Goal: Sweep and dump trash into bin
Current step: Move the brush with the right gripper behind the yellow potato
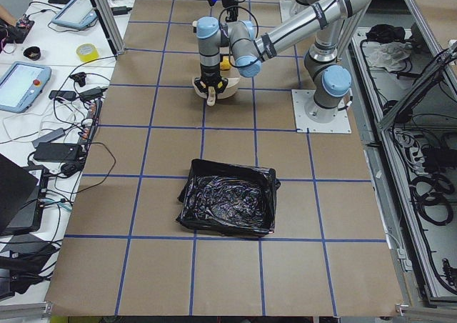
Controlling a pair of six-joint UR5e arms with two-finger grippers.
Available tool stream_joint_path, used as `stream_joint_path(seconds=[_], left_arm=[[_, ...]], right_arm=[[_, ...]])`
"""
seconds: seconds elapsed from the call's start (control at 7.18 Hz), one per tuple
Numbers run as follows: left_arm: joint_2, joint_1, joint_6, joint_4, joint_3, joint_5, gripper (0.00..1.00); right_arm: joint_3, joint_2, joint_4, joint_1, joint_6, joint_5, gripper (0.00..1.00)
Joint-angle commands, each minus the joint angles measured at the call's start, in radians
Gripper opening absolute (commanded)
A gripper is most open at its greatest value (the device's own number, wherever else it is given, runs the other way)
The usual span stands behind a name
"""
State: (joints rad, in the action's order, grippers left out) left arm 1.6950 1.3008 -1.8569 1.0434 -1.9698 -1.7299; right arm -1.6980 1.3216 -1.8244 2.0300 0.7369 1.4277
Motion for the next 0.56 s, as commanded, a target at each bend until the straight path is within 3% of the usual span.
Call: stream_joint_path(seconds=[0.0, 0.28, 0.42], left_arm=[[-0.001, -0.025, -0.007, 0.000, -0.012, 0.021, 0.00], [0.031, -0.011, 0.037, -0.017, 0.017, 0.018, 0.00], [0.037, 0.015, 0.036, -0.014, 0.041, 0.012, 0.00]], right_arm=[[-0.093, -0.005, -0.139, 0.048, 0.054, -0.006, 0.00], [-0.193, -0.010, -0.270, 0.070, 0.053, -0.001, 0.00], [-0.199, -0.010, -0.273, 0.081, 0.049, 0.000, 0.00]])
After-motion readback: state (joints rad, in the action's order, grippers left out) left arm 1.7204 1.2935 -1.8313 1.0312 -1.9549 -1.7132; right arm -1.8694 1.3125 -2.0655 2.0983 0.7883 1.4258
